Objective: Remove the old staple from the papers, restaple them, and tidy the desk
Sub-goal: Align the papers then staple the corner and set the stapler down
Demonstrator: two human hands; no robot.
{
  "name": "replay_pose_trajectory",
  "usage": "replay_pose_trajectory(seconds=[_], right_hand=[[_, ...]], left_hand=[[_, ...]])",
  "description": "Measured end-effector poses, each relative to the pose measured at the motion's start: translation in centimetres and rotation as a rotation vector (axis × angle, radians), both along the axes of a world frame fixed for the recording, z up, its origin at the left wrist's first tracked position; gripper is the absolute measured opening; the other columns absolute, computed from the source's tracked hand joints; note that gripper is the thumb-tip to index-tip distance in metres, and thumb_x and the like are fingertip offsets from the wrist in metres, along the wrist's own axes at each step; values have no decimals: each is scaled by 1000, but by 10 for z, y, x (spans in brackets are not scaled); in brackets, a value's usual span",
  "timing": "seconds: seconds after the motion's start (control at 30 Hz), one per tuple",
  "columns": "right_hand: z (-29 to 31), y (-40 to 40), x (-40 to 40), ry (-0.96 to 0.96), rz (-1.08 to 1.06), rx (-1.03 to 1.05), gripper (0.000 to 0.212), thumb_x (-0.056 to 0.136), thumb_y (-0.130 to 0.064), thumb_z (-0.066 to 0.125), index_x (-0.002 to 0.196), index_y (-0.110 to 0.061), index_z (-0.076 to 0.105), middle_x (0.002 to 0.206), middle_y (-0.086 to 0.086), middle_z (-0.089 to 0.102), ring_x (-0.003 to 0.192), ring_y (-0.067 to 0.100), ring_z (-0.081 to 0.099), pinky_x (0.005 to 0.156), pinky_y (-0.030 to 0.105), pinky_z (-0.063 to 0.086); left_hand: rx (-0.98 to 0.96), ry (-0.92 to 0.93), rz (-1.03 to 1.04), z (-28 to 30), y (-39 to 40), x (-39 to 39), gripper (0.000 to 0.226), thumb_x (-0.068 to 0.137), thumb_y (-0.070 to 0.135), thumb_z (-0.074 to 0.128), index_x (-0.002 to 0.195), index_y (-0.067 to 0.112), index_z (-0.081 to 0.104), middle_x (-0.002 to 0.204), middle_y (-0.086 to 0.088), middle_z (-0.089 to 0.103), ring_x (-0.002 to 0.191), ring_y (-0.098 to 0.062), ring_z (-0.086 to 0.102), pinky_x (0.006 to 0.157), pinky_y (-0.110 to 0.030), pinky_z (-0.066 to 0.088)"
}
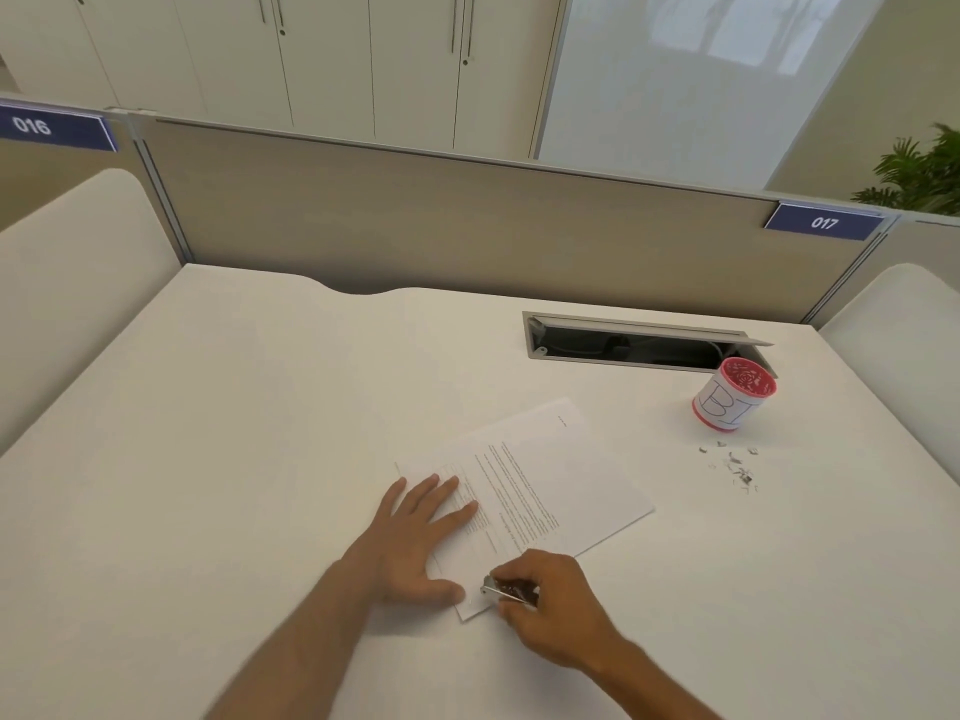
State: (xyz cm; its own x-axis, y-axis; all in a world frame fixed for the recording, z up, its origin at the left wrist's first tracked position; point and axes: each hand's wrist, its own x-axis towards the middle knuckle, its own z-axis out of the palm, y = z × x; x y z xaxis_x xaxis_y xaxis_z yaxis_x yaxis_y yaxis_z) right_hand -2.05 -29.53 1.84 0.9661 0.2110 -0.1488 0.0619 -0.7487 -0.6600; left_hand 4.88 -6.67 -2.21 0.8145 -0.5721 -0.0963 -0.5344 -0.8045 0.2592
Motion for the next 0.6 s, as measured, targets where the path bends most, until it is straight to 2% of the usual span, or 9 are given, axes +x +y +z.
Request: replay_pose_trajectory(seconds=[0.13, 0.3, 0.47, 0.6], right_hand=[[-1, 5, -6, -71, 89, -139, 31, 80, -35, 60, 109, -30, 70, 102, -14, 69, 93, 5, 61, 84, 20, 49], [-1, 9, -9, -113, 128, -169, 30, 83, -33, 57, 110, -32, 69, 101, -14, 68, 94, 7, 57, 82, 18, 44], [1, 12, -10, -143, 140, -157, 25, 83, -32, 57, 105, -32, 70, 96, -13, 68, 90, 7, 57, 79, 21, 45], [-2, 17, -10, -182, 150, -167, 19, 82, -32, 58, 95, -27, 71, 86, -9, 66, 81, 10, 56, 74, 31, 50]], left_hand=[[74, 45, -17, 4, 0, 1, 111, 64, 89, 46, 149, 45, -8, 159, 7, -22, 144, -15, -28, 114, -49, -18], [105, 92, -10, 8, -3, 1, 117, 58, 92, 48, 147, 47, -14, 158, 7, -25, 143, -15, -30, 114, -52, -18], [113, 135, -1, 10, -5, 3, 117, 54, 92, 50, 145, 52, -13, 158, 7, -26, 142, -15, -31, 114, -52, -19], [78, 155, -3, 11, -4, 3, 113, 53, 92, 51, 143, 58, -9, 159, 7, -25, 143, -15, -30, 113, -52, -20]])
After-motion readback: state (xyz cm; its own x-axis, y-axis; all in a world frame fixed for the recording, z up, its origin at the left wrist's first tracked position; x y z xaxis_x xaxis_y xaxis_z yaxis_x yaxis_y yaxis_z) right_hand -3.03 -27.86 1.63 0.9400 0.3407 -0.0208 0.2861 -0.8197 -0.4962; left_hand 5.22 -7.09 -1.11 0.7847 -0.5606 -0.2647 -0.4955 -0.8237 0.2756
